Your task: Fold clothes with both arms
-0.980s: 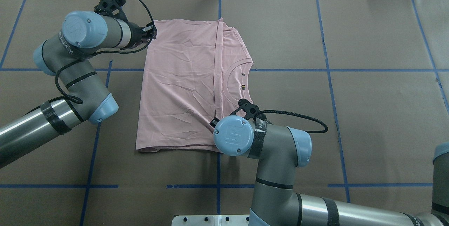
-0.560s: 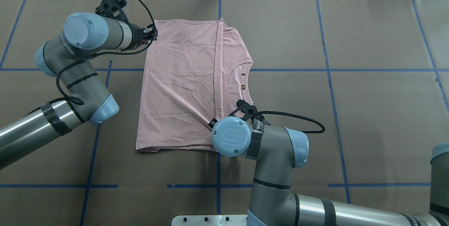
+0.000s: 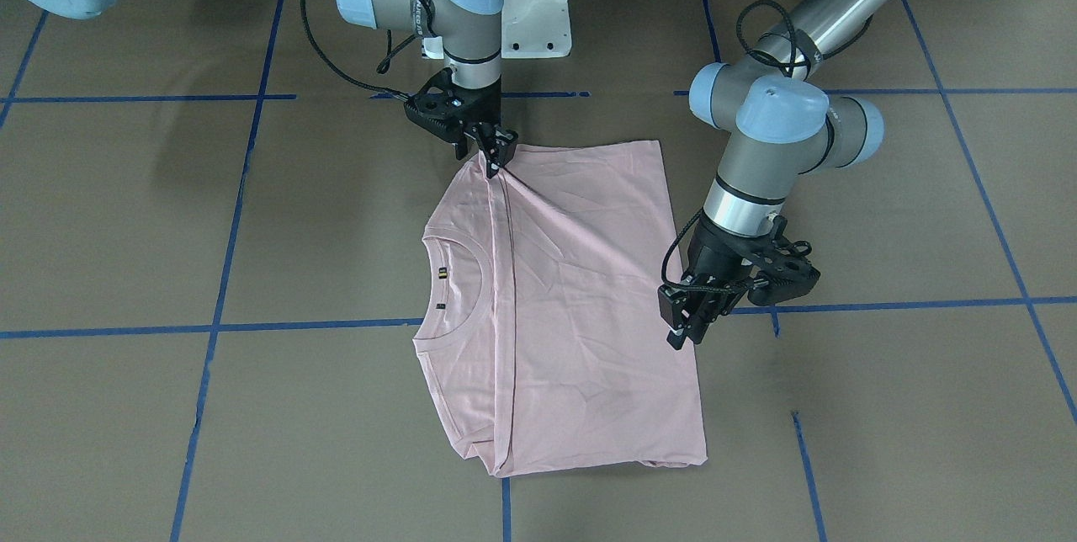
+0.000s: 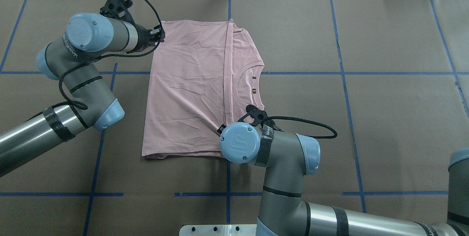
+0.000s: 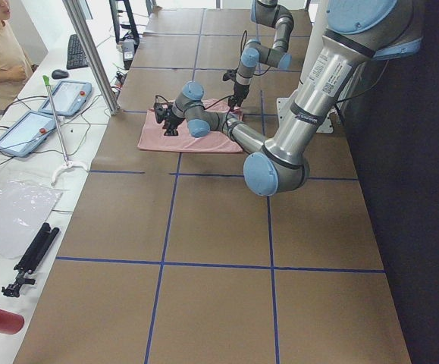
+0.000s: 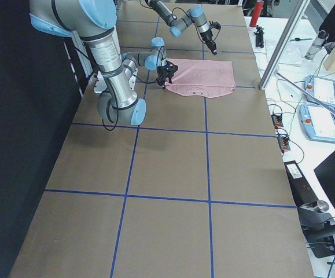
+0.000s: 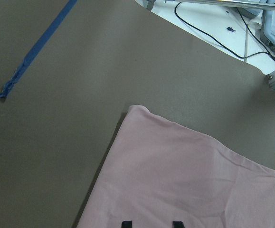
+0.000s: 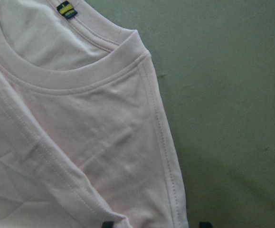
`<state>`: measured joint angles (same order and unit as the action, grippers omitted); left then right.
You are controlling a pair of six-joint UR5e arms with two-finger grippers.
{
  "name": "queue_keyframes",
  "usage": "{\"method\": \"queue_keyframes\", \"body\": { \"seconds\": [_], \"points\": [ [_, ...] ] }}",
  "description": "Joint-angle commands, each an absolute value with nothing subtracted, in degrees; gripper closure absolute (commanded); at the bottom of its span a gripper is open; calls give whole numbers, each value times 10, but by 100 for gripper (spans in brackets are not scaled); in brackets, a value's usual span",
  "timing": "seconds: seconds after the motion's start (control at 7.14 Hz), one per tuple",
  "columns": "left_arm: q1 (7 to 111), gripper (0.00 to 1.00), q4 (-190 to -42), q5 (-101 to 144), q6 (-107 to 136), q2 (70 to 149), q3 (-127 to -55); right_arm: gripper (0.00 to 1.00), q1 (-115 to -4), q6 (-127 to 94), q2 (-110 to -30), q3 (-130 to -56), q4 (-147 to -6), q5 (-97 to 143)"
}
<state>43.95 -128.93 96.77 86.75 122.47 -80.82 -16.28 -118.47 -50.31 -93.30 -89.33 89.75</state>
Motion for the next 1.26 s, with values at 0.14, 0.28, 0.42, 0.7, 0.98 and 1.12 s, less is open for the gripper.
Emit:
{"method": "queue_keyframes", "body": {
  "seconds": [0.14, 0.28, 0.42, 0.7, 0.98, 1.12],
  "points": [
    [439, 60, -1289, 968, 868, 1224, -809, 100, -163, -1187, -500, -933, -893, 898],
    [439, 60, -1289, 968, 868, 1224, -809, 100, -163, -1187, -497, -936, -892, 898],
    [439, 60, -1289, 968, 873, 1224, -809, 100, -163, -1187, -497, -940, -893, 899],
    [428, 60, -1289, 968, 905, 1217, -828, 100, -163, -1186, -510, -975, -896, 904],
    [352, 57, -1258, 962, 960, 1107, -970, 100, -163, -1185, -532, -998, -895, 905],
    [288, 54, -1216, 955, 1006, 1062, -1039, 100, -163, -1184, -543, -1010, -895, 907]
  ]
}}
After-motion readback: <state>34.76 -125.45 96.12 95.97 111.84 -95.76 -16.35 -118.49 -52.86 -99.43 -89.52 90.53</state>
